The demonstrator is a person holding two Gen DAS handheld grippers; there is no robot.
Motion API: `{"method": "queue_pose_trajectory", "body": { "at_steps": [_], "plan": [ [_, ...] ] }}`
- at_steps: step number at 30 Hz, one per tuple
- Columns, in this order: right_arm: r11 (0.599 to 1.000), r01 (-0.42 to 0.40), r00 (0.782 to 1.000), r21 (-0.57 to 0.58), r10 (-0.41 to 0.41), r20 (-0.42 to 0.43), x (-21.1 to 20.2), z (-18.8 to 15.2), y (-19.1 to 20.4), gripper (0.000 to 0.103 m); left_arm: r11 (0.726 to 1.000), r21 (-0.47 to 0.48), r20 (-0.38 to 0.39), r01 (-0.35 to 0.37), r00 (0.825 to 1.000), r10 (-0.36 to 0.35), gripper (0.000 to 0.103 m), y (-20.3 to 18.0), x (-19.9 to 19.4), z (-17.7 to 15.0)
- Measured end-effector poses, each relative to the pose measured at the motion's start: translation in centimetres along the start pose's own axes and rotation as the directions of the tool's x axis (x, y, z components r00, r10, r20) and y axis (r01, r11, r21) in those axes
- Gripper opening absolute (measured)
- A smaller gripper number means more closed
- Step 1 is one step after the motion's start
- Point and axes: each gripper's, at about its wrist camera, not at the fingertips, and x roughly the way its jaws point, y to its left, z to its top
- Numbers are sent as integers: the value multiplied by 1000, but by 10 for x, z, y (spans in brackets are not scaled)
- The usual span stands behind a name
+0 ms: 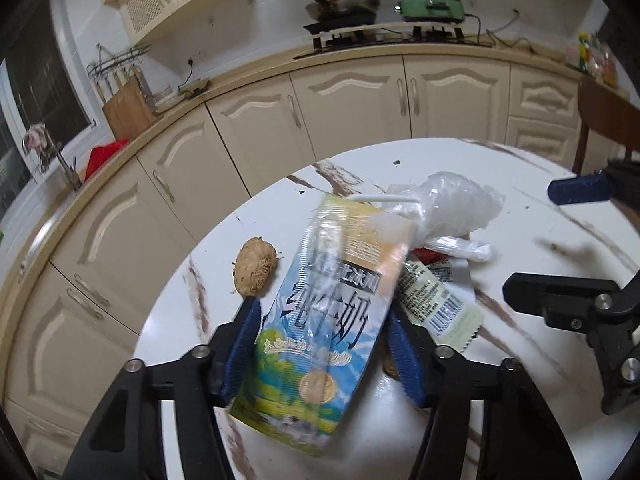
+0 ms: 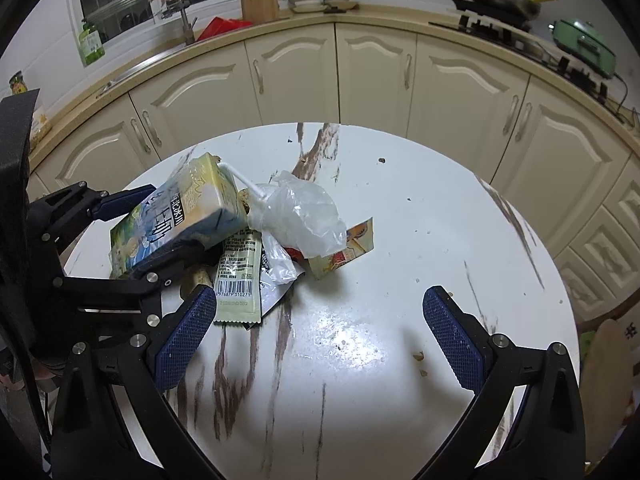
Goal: Collect trash
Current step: 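Grasp the milk carton with the left gripper while the right grasps a bun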
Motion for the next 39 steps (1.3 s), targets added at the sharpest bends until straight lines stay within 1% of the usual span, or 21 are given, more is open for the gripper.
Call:
{"method": "queue_pose_trajectory", "body": {
  "at_steps": [1, 3, 7, 9, 13, 17, 18, 20, 22, 23, 24, 28, 31, 34, 35, 36, 37, 38, 39],
  "plan": [
    [1000, -3, 1000, 1, 3, 2, -1, 0, 0, 103, 1000, -11, -2, 6, 1000, -6, 49, 1, 3, -2],
    [1000, -9, 1000, 2, 9, 4, -2, -1, 2, 103, 1000, -30, -7, 2, 1000, -2, 46, 3, 2, -3],
    [1000, -22, 1000, 3, 22, 3, -3, -4, 6, 103, 995, -102, -7, 19, 1000, -20, 45, 11, 1, -11],
    [1000, -29, 1000, 2, 29, 3, -3, -6, 11, 103, 991, -132, 3, 26, 1000, -26, 45, 13, -6, -14],
    [998, -60, 998, -6, 60, 6, -5, -10, 19, 103, 981, -196, 22, 6, 1000, -1, 45, 17, -21, -21],
    [995, -99, 995, -29, 100, 9, -3, -11, 30, 103, 964, -265, 15, -17, 1000, 22, 45, 19, -40, -34],
    [993, -109, 994, -38, 110, 9, -2, -11, 34, 101, 958, -285, 10, -25, 1000, 29, 45, 21, -43, -38],
    [990, -125, 992, -71, 126, 8, 1, -10, 44, 96, 945, -324, 2, -45, 999, 48, 45, 23, -55, -48],
    [984, -139, 990, -112, 140, 6, 4, -8, 56, 85, 929, -364, -7, -70, 997, 73, 45, 28, -65, -57],
    [981, -144, 989, -127, 145, 4, 7, -8, 60, 83, 923, -376, -7, -80, 996, 84, 45, 29, -73, -62],
    [978, -153, 988, -142, 155, -2, 11, -7, 66, 78, 917, -390, -7, -86, 996, 91, 45, 32, -77, -66],
    [974, -166, 986, -155, 164, -21, 26, -4, 77, 69, 902, -421, -11, -100, 994, 105, 45, 38, -93, -78],
    [971, -161, 987, -174, 157, -38, 39, -3, 85, 68, 893, -438, -16, -100, 995, 103, 45, 43, -98, -85],
    [969, -98, 995, -228, 96, -17, 44, -6, 95, 68, 887, -453, -15, -92, 995, 96, 45, 43, -101, -88],
    [968, -85, 996, -238, 84, -13, 44, -7, 97, 66, 886, -455, -14, -90, 995, 94, 45, 42, -103, -90],
    [965, -72, 997, -252, 71, -10, 44, -10, 99, 53, 886, -456, -14, -89, 996, 93, 45, 42, -105, -90],
    [963, -68, 998, -259, 66, -15, 45, -12, 99, 23, 882, -462, -15, -89, 996, 93, 45, 41, -107, -91],
    [964, -69, 998, -257, 64, -27, 46, -14, 99, 24, 881, -465, -14, -88, 996, 93, 45, 40, -108, -91],
    [968, -87, 996, -236, 83, -27, 45, -15, 95, 24, 879, -468, -13, -87, 996, 92, 45, 39, -109, -91]
  ]
}}
